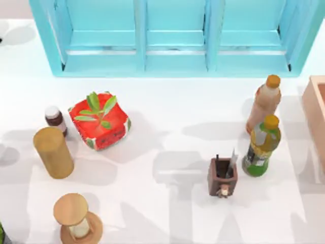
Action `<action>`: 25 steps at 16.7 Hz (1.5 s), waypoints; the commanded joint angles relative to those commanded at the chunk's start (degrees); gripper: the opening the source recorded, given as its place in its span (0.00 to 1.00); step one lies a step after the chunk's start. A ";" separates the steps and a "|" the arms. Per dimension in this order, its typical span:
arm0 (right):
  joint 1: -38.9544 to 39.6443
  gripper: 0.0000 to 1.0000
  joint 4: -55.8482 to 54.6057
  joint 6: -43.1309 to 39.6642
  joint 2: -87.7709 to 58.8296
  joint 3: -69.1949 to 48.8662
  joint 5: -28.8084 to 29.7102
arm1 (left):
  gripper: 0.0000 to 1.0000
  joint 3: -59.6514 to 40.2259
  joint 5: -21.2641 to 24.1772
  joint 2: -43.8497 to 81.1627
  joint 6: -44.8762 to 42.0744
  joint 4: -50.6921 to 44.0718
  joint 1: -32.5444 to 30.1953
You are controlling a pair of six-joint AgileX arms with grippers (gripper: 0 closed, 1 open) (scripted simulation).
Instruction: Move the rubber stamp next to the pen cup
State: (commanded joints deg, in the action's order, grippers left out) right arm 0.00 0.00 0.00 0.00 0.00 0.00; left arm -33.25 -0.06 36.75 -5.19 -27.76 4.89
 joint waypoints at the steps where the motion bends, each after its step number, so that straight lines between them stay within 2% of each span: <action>1: 0.00 1.00 0.00 0.00 0.00 0.00 0.00 | 1.00 -4.93 -0.01 5.77 -0.74 -3.94 0.69; 8: 0.00 1.00 0.00 0.00 0.00 0.00 0.00 | 1.00 -38.83 -0.02 45.72 -5.80 -30.68 5.27; 13: 0.00 1.00 0.00 0.00 0.00 0.00 0.00 | 1.00 -55.53 0.08 65.64 -8.36 -43.76 7.40; 17: 0.00 1.00 0.00 0.00 0.00 0.00 0.00 | 1.00 -60.58 0.12 71.46 -9.18 -47.89 8.06; 22: 0.00 1.00 0.00 0.00 0.00 0.00 0.00 | 1.00 -60.26 0.11 71.37 -9.11 -47.58 7.77; 25: 0.00 1.00 0.00 0.00 0.00 0.00 0.00 | 1.00 -56.74 0.12 72.28 -9.09 -43.63 7.97</action>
State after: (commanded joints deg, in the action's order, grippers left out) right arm 0.00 0.00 0.00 0.00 0.00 0.00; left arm -89.99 0.06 109.03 -14.29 -71.39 12.86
